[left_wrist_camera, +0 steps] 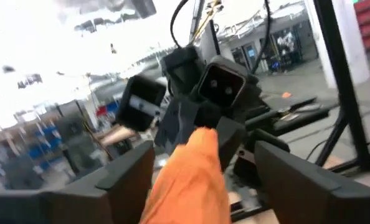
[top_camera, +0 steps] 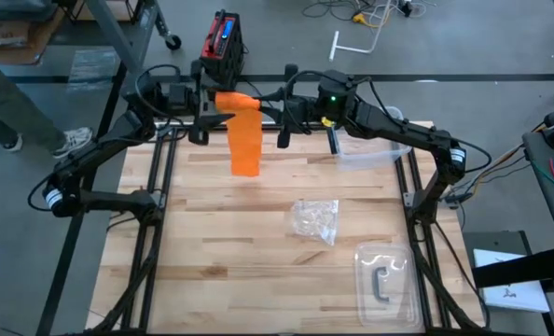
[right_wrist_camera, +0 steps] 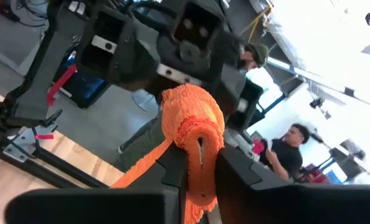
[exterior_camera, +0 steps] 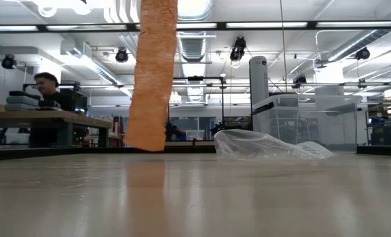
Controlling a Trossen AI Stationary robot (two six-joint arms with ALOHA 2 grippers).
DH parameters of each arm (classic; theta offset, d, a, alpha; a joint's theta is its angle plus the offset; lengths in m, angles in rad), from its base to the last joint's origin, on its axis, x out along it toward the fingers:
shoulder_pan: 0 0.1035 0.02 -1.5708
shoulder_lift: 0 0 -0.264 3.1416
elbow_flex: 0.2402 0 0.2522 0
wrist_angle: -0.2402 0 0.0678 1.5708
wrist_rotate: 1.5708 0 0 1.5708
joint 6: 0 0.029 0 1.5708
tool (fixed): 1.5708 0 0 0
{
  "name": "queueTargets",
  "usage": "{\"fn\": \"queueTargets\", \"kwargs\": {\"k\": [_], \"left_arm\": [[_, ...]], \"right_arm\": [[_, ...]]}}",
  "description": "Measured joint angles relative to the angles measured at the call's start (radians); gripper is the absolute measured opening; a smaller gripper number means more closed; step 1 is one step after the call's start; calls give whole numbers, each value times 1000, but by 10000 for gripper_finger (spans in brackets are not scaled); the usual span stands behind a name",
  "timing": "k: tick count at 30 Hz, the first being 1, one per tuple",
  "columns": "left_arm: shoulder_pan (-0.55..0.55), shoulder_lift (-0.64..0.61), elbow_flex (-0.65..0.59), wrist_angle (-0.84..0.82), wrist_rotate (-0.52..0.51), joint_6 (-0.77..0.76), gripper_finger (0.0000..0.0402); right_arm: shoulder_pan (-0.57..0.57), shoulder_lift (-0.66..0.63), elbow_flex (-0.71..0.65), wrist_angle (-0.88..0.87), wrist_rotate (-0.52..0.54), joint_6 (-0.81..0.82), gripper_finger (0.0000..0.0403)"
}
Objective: Roll bandage
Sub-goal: Roll the orange bandage
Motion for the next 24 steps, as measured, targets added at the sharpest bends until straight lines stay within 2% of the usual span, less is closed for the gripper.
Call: {"fn": "queueTargets", "kwargs": {"k": [4,7,16,24], "left_arm": [[-1,4,-13,-23,3,225,299],[-6,12,-14,-17,3,320,298],[-13,20,-14,-11,3,348,266],[-13,23,-14,-7,-3,391,197]], "right_arm": [[0,0,0,-1,7,87,55],[0,0,0,-1,5,142,45],[0,0,0,0,-8,208,53],[0,1,0,14,-13,305,47]]}}
